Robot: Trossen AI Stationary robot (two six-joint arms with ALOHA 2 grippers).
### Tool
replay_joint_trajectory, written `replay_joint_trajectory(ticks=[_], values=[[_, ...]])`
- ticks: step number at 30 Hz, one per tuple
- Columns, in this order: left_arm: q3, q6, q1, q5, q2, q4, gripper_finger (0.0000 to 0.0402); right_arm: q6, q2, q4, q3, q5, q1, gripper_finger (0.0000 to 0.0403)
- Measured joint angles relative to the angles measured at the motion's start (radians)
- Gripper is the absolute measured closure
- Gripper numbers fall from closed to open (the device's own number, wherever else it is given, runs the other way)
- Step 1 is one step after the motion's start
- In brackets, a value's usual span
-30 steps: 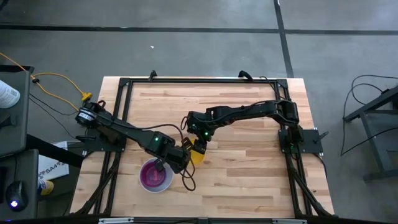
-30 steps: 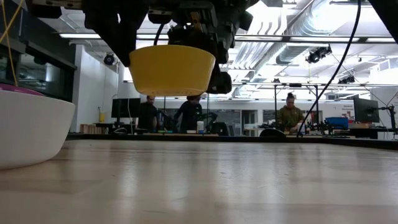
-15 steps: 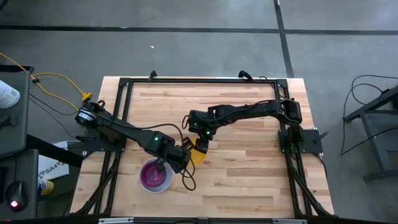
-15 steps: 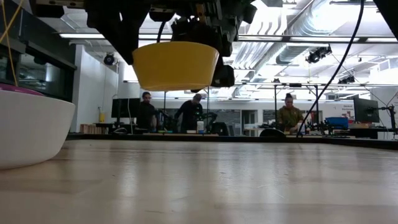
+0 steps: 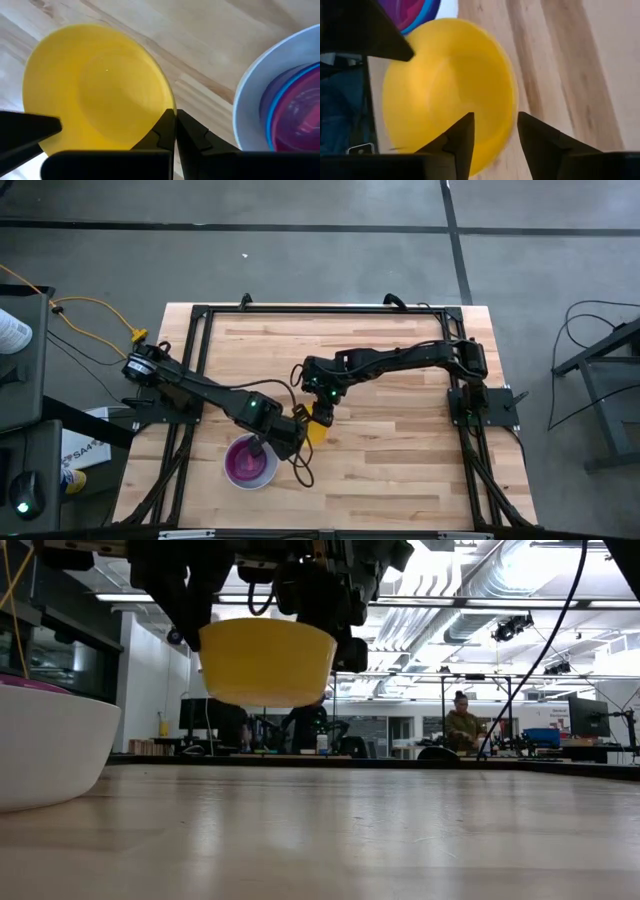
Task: Nest bowls inside each other
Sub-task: Stack the yellow bowl on the red bowl
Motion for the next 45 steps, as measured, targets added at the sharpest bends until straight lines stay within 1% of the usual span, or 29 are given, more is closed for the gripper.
replay_joint_trajectory(ticks=[5, 14, 19, 30, 36, 38, 41, 45], values=[[0.000, 0.000, 0.000, 0.006, 0.000, 0.004, 0.0401, -0.002, 0.000, -0.003, 0.000, 0.014, -0.001, 0.0250], [0.001, -0.008, 0.000, 0.014, -0.002, 0.006, 0.0401, -0.005, -0.010, -0.018, 0.000, -0.013, -0.007, 0.0252], [0.002, -0.019, 0.000, 0.016, -0.002, 0.012, 0.0401, -0.006, -0.028, -0.034, 0.000, 0.025, -0.009, 0.0249], [0.003, -0.039, 0.000, 0.034, -0.002, -0.003, 0.0401, -0.020, -0.032, -0.057, 0.000, 0.039, -0.009, 0.0247], [0.003, -0.073, 0.000, 0.070, -0.003, -0.020, 0.0401, -0.032, -0.039, -0.074, -0.001, 0.101, -0.009, 0.0247], [0.003, -0.086, 0.000, 0.091, -0.003, -0.028, 0.0401, -0.032, -0.039, -0.070, -0.001, 0.105, -0.009, 0.0247], [0.000, -0.093, 0.000, 0.158, -0.003, -0.043, 0.0401, -0.027, -0.039, -0.059, -0.001, 0.110, -0.009, 0.0247], [-0.029, -0.106, -0.001, 0.162, -0.004, -0.041, 0.0401, -0.027, -0.039, -0.036, -0.001, 0.108, -0.009, 0.0247]])
